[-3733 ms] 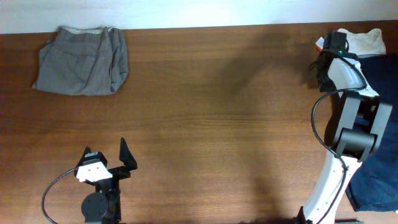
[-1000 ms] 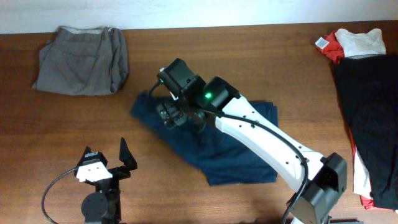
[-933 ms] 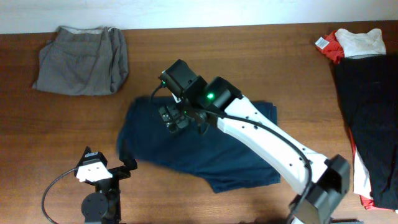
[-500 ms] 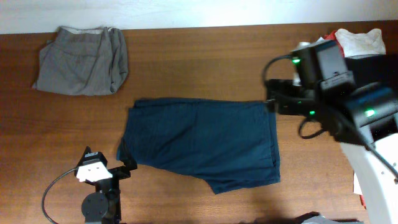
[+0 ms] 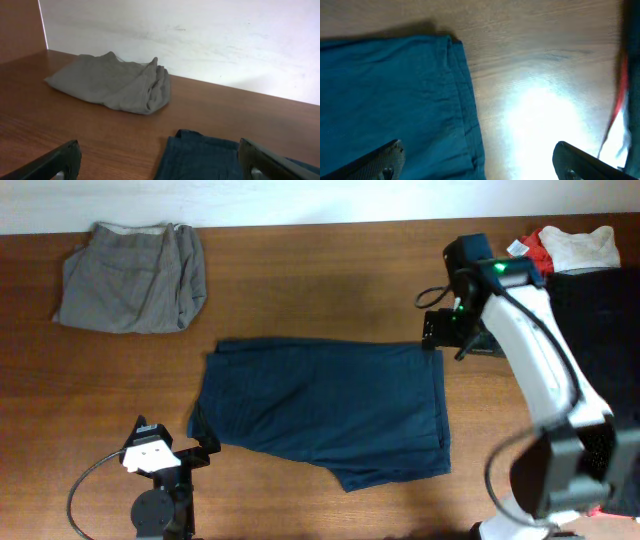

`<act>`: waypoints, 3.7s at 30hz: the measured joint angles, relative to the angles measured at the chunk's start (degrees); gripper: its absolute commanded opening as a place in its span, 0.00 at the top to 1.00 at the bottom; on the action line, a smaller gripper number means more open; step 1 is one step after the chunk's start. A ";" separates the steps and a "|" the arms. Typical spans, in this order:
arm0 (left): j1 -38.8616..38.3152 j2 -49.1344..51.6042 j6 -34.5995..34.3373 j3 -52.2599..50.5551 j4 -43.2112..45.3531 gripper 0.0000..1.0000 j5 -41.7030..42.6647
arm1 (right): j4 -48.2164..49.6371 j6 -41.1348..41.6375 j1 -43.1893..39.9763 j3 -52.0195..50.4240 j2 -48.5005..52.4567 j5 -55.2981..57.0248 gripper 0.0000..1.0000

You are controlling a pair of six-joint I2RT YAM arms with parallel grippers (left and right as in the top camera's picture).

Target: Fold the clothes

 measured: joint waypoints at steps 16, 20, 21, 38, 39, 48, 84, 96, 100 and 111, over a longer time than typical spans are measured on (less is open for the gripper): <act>0.00 0.00 0.00 0.00 0.00 0.01 0.00 | 8.24 -14.99 -3.02 -1.42 15.06 -12.28 0.00; 0.00 0.00 0.00 0.00 0.00 0.01 0.00 | 11.76 -15.72 -3.69 -4.24 15.06 -12.28 0.01; 0.00 0.00 0.00 0.00 0.00 0.01 0.00 | 12.48 -15.85 -4.13 -5.64 15.06 -12.28 0.01; 0.00 0.00 0.00 0.00 0.00 0.01 0.00 | 21.77 -16.13 -4.63 -12.37 14.14 -12.07 0.96; 0.00 0.00 0.00 0.00 0.02 0.01 0.00 | 22.10 -16.13 -4.63 -12.41 14.14 -12.76 0.96; 0.00 0.00 0.00 0.00 0.02 0.01 0.00 | 21.14 -14.27 -5.66 -7.54 14.95 -12.90 0.96; 0.00 -0.02 0.00 0.00 0.02 0.01 0.02 | -21.09 -5.16 -34.05 23.41 -1.16 -8.85 0.02; 0.00 -0.02 0.00 0.00 0.02 0.01 0.00 | -21.09 -5.57 -37.13 20.50 -7.93 -12.94 0.02; 0.00 -0.02 -0.76 0.00 -0.22 0.01 3.37 | -21.09 -5.57 -37.13 20.24 -7.93 -12.94 0.02; 0.00 0.00 -2.21 0.24 6.36 0.01 33.53 | -21.09 -5.55 -37.13 20.22 -7.93 -12.96 0.02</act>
